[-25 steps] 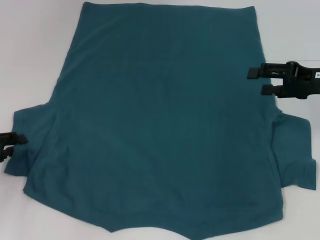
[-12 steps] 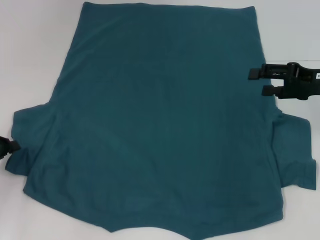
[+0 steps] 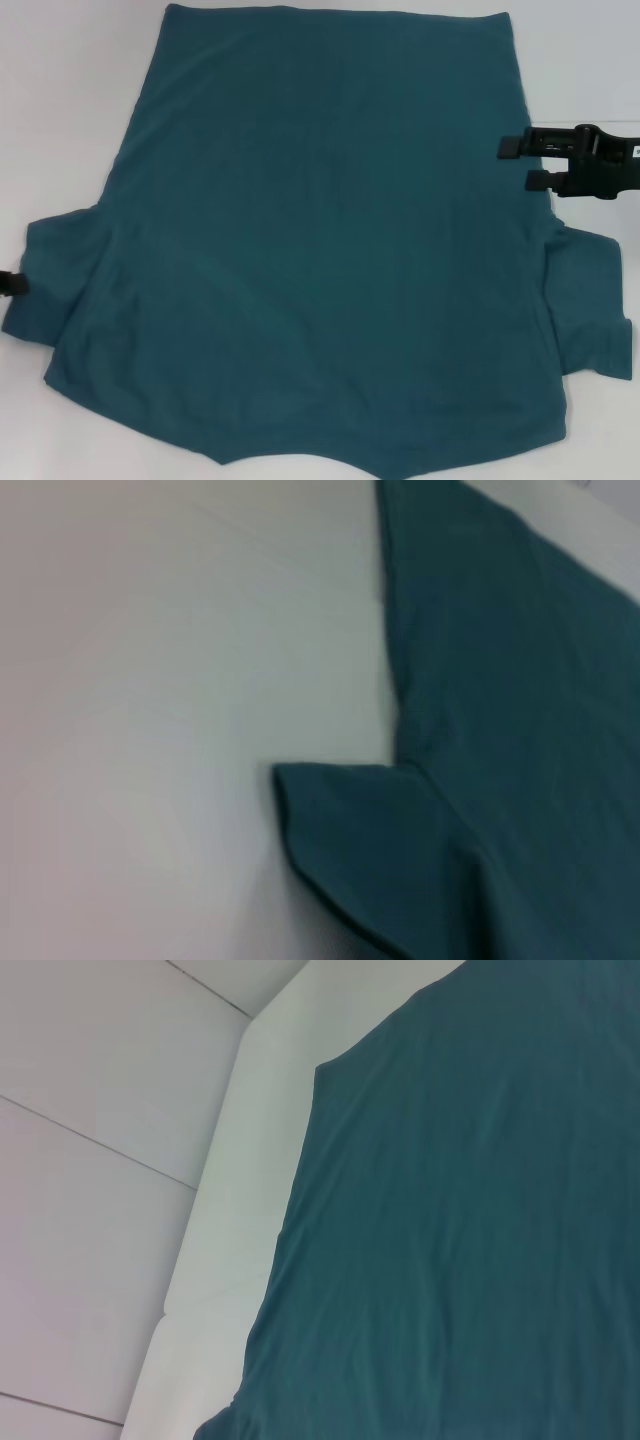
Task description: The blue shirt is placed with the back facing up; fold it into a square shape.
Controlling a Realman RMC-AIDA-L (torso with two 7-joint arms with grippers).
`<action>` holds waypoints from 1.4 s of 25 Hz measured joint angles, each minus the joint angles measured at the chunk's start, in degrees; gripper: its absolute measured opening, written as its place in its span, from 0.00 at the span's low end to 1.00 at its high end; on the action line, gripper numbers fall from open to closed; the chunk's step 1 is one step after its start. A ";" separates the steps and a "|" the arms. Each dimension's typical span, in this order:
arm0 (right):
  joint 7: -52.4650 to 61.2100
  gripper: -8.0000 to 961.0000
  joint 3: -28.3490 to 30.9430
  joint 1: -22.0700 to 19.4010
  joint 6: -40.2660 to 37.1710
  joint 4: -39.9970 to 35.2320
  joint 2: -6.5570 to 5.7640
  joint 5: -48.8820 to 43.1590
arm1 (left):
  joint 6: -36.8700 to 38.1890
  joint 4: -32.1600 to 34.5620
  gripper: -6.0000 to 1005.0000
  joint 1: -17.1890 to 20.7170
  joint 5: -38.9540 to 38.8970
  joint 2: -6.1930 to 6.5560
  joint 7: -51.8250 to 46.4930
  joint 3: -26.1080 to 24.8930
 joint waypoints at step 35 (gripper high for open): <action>0.06 0.92 0.18 -0.09 0.36 -0.13 -0.53 -0.05 | 10.13 18.20 0.06 -7.06 11.59 0.70 -15.13 8.09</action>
